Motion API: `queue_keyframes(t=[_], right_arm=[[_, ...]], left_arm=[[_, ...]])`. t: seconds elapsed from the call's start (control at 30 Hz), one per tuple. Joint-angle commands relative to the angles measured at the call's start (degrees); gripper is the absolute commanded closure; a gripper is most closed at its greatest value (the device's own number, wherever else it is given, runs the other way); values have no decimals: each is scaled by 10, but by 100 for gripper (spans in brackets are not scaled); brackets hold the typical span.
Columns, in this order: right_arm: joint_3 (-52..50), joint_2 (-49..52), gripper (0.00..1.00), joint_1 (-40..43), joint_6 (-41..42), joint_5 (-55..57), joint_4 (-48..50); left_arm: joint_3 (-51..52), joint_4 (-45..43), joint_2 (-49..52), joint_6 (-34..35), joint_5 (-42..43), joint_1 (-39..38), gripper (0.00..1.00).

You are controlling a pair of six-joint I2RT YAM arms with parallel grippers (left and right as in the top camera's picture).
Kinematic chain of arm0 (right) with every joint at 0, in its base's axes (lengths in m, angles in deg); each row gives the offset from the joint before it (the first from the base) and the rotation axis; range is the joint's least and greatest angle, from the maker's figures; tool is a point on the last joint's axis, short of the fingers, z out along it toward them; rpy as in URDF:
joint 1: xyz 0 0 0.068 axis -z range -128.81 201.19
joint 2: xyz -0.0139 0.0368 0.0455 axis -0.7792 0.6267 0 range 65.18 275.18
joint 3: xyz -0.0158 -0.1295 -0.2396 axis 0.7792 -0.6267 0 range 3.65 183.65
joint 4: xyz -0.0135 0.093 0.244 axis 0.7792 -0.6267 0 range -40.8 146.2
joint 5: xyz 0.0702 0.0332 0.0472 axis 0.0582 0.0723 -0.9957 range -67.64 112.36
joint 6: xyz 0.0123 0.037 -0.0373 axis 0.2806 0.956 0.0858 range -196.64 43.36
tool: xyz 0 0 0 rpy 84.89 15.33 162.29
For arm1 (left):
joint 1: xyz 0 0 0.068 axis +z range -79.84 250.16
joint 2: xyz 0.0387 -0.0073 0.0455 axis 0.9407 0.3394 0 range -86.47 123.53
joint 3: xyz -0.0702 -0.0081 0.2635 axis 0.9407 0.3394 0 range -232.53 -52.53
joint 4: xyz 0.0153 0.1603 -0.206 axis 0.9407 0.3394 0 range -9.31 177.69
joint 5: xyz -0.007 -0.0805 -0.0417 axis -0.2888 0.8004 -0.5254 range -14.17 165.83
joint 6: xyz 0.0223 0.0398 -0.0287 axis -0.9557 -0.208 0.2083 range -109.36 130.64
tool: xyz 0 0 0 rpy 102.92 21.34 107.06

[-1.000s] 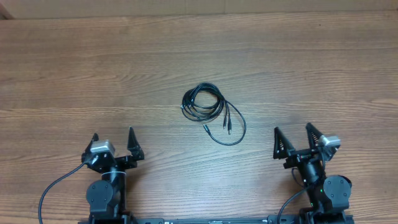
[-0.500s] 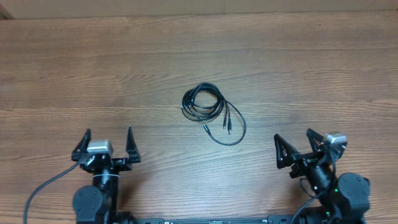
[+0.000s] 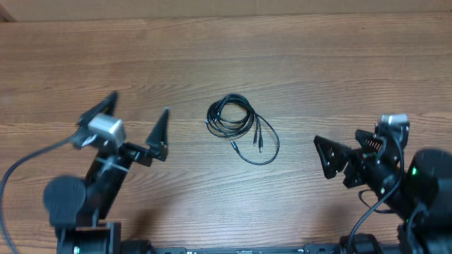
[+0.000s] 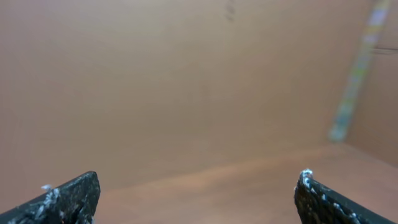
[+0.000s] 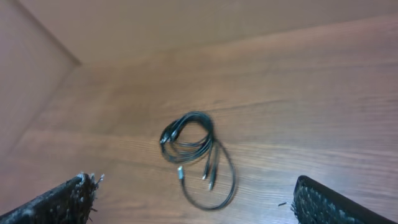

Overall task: Untangle cables
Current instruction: 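Move the left gripper forward down onto the black cable coil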

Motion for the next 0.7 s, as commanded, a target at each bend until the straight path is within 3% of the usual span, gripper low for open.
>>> queue_keyframes(t=[0.0, 0.23, 0.43, 0.57, 0.67], right_arm=[[84, 65, 0, -3, -5, -38, -55], [159, 143, 0, -3, -5, -36, -141], [159, 160, 0, -3, -3, -80, -137], [159, 160, 0, -2, -3, -80, -130], [159, 163, 0, -2, 0, -77, -131]], left_arm=[[-3, 13, 58, 53, 127, -4, 0], [-3, 93, 144, 72, 176, -4, 1], [-9, 39, 215, 156, 224, -8, 1], [-75, 53, 282, 177, 211, -34, 0], [-163, 103, 345, 148, 195, -72, 0]])
